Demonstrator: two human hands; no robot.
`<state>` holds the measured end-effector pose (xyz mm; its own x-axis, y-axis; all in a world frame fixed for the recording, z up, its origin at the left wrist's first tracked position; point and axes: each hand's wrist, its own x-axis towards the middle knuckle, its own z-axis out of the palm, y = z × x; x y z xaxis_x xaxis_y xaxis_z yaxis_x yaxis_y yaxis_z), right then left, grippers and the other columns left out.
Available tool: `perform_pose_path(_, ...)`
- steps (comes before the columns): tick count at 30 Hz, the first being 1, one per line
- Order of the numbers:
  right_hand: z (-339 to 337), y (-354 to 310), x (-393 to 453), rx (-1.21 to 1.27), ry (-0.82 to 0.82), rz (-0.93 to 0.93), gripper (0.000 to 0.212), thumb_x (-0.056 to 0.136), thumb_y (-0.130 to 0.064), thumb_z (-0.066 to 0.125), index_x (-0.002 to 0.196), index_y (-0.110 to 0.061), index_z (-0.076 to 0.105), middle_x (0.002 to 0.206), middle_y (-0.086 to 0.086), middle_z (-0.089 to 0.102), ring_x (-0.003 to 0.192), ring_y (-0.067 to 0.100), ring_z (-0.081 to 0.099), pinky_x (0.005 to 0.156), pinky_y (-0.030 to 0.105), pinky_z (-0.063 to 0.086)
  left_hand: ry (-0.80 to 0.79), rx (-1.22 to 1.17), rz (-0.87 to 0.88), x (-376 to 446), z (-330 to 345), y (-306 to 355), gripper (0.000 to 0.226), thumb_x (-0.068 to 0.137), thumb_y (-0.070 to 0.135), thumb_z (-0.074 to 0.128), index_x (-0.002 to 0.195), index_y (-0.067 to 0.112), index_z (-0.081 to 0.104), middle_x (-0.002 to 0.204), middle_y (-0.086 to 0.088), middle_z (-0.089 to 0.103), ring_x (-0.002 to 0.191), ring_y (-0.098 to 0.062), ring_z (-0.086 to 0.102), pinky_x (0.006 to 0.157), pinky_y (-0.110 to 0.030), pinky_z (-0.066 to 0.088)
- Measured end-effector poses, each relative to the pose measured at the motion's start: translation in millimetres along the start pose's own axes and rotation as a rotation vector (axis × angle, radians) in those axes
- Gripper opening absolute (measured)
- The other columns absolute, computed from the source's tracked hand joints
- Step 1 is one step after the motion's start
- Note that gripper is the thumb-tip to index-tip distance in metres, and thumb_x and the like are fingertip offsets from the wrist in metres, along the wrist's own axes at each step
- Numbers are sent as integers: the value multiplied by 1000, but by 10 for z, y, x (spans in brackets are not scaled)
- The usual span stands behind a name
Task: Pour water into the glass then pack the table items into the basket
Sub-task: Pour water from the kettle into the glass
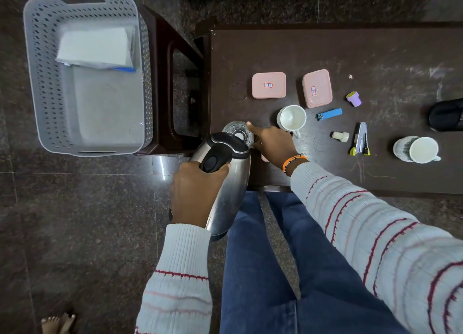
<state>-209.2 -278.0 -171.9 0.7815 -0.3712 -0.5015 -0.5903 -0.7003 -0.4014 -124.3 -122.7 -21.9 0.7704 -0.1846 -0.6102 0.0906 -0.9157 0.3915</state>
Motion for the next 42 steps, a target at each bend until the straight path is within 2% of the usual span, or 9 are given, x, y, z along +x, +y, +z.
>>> perform_pose_path(6,17,-4,4,-15,-4,5,53,92,-33,51,141,-28,33,110,21,66,99,42,62,79,44,51,-6,5,10,-3,-13,4,38,68,48,71,63,11,62,61,-3,62,67,-24,63,57,-25,42)
perform_pose_path(14,7,-12,-18,-9,0,-3,51,93,-31,49,142,-25,33,113,21,66,101,41,62,83,45,52,-17,-4,5,-5,-12,26,41,65,50,70,69,9,64,73,-12,68,79,-33,66,71,-38,53)
perform_pose_path(18,-9,-34,-14,-12,-21,17,52,92,-31,49,142,-27,33,113,22,65,102,42,61,81,45,50,-20,-18,-1,-2,-15,14,43,64,50,70,67,8,62,70,-11,66,80,-36,66,71,-38,52)
perform_pose_path(23,-20,-40,-34,14,-14,19,52,91,-30,50,141,-26,34,113,21,65,102,43,61,82,46,50,-30,-27,-5,1,-22,17,41,64,49,70,71,9,65,73,-10,68,79,-31,66,75,-40,56)
perform_pose_path(28,-20,-44,-42,14,-16,19,52,92,-29,50,141,-26,33,115,20,65,104,41,61,83,45,50,-17,1,-7,-8,-16,27,40,65,50,70,71,10,65,71,-8,67,75,-29,65,70,-37,54)
perform_pose_path(35,-19,-41,-41,27,-23,28,54,91,-30,52,142,-27,33,115,20,65,104,42,60,83,47,50,-39,23,-21,13,-12,66,50,62,54,67,82,8,66,84,-12,69,85,-32,66,78,-44,56)
perform_pose_path(42,-4,-23,-28,87,-39,48,57,88,-29,56,141,-30,34,117,18,64,106,41,59,84,46,49,-51,1,-25,0,-46,92,45,65,50,69,82,8,66,85,-12,70,89,-33,66,83,-46,55)
